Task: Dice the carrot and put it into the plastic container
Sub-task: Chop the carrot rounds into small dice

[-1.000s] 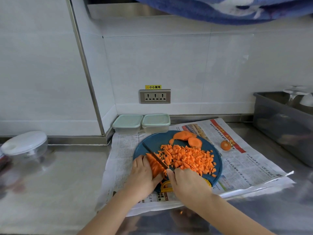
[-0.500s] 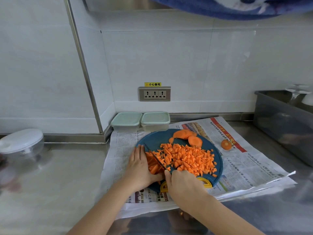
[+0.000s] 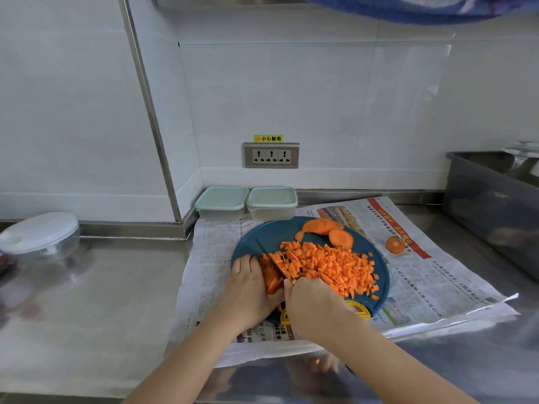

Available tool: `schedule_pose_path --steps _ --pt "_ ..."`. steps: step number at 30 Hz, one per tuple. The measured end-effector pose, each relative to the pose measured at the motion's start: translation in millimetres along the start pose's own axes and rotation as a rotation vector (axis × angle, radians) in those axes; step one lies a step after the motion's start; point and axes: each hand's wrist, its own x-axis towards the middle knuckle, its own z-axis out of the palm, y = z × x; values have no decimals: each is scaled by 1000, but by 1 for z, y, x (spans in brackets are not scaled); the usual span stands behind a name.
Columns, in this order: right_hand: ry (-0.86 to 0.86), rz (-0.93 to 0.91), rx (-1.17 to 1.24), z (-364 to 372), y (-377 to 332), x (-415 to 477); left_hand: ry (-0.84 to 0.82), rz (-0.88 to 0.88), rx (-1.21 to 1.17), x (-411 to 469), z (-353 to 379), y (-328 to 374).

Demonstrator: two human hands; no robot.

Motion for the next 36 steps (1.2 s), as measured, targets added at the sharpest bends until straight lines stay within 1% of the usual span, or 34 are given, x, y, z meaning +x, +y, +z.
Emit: schedule_pose_path --steps 5,7,9,12,15,17,20,23,26,28,31,34,36 --pt "-22 -11 28 -6 -12 20 14 17 11 0 2 0" --pt "-23 28 104 -9 -8 26 18 26 3 0 1 0" --pt "-88 37 77 -17 -2 25 23 36 -8 0 1 -2" --pt "-111 122 219 -21 14 27 -18 -3 -77 1 1 -3" --pt "-82 135 305 -24 22 25 -72 -32 -150 1 -6 -2" --pt "-21 113 354 -28 20 16 -85 -52 -197 0 -11 -2" --pt "17 71 403 -33 16 -1 -91 -88 -164 -6 -13 -3" --pt "52 40 327 -29 18 -8 -77 -74 -113 -16 -9 -2" --pt "70 -1 232 -21 21 -7 -25 -53 -59 -19 -6 -1" --pt "68 0 211 -17 21 -8 -9 -38 -29 -18 -6 0" --pt "40 -6 202 -14 17 -12 -9 -33 -31 -17 -6 1" --pt "20 30 262 -17 17 -9 -6 -26 -23 -16 -7 2" --pt "-34 70 255 -20 16 -4 -18 -13 9 -16 -7 2"
